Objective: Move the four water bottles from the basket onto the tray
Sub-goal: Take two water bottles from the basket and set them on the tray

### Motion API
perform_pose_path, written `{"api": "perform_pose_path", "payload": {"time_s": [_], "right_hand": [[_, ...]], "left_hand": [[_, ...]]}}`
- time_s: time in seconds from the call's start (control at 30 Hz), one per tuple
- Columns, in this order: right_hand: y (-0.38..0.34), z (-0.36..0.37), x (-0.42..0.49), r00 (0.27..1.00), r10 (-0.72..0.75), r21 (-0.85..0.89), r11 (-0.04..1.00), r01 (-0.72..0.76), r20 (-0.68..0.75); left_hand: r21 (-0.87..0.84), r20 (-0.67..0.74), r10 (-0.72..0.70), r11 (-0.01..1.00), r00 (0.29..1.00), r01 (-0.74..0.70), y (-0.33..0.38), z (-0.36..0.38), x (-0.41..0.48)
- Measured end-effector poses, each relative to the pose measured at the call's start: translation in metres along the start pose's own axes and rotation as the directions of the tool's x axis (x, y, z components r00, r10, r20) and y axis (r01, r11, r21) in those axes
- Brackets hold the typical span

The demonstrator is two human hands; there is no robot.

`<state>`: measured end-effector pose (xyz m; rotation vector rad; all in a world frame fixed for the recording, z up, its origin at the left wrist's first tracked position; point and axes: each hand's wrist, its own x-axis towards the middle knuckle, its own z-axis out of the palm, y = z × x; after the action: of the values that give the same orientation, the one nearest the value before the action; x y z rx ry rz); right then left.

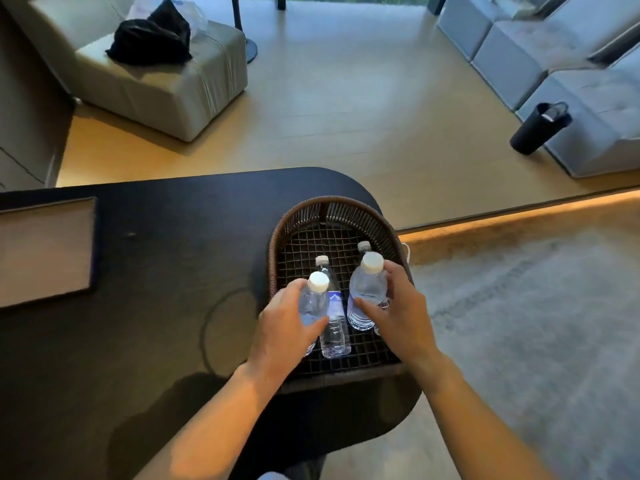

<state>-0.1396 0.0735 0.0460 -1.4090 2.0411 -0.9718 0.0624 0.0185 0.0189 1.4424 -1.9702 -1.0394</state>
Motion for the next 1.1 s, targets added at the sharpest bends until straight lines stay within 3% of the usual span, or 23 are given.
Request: {"api": "perform_pose_path", "payload": {"time_s": [0.23, 0.53, 0.7, 0.9, 1.1], "right_hand": [[-0.064, 0.000, -0.062, 0.982, -0.124, -0.021, 0.992, 0.122, -0.140], [-0.145, 0.058, -0.108, 0.954, -0.286, 0.085, 0.952, 0.294, -0.094], [-0.189, 0.112, -0.108, 0.963, -0.268, 0.203, 0.944, 0.259, 0.018], [-0.252, 0.201, -0.093, 0.956, -0.264, 0.233, 0.945, 0.229, 0.130], [-0.309, 0.307, -0.061, 0.953, -0.226, 0.228, 0.957, 0.179, 0.203]], "left_hand": [[-0.148, -0.188, 0.116, 0.978, 0.975, -0.145, 0.029, -0.060, -0.052], [-0.018, -0.352, 0.183, 0.979, 0.918, -0.202, -0.010, -0.163, -0.115], [-0.115, -0.423, 0.008, 0.991, 0.906, -0.062, -0.056, -0.219, -0.135], [0.012, -0.541, 0.001, 1.000, 0.841, 0.007, -0.124, -0.294, -0.144], [-0.033, -0.568, -0.108, 0.994, 0.816, 0.109, -0.200, -0.375, -0.119]]}}
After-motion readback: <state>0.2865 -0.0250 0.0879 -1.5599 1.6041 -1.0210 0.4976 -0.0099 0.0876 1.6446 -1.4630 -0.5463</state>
